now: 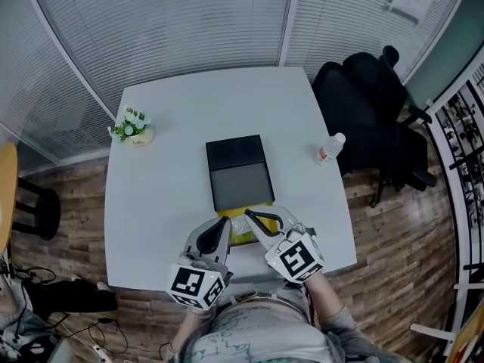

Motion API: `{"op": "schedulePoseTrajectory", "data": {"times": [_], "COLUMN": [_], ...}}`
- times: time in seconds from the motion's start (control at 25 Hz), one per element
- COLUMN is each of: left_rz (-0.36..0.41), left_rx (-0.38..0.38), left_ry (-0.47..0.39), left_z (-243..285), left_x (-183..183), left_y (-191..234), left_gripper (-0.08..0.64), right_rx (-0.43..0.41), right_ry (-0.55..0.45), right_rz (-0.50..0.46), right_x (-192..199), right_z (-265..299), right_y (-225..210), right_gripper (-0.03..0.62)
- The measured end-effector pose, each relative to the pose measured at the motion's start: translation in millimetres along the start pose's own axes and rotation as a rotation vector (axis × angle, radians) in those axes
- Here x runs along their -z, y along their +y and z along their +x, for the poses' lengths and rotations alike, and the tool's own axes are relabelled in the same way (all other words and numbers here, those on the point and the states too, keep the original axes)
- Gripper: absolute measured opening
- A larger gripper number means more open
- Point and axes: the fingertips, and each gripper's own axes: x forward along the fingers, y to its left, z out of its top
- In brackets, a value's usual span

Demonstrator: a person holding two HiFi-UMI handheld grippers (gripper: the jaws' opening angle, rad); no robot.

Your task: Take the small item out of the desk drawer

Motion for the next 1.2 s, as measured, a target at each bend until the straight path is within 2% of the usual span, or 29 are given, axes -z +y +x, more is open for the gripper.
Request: {"op": "schedulePoseTrajectory", "data": {"times": [0.12,0.28,0.56,0.92,1.2], "left_rz": [-0.013,-0.002,-0.034,-0.041,-0.041], "left_rx": [-0.007,-0.016,-0.01,-0.016,-0.008], "left_ry": [0.002,0.006,0.008,0.035,0.042], "left_z": [-5,-12,-14,-18,-19], "left_x": [2,4,5,13,16], "left_y": [7,13,21,33,34], "left_gripper": [-0.003,-0.003,-0.003,-0.003,-0.003], "right_rx": [-0.001,-0.041,-0.118,-0.206,-0.251], "right_ry": [0.051,0.143,0.318,0.446,0.511], "right_rz": [-0.05,-0.123,-0.215,-0.181,-0.162], "right_x": [19,48,108,159,179], "right_z": [11,26,47,67,72], "right_y": [0,7,14,31,45], "right_gripper": [0.003,0.003,0.003,0.003,0.003]}}
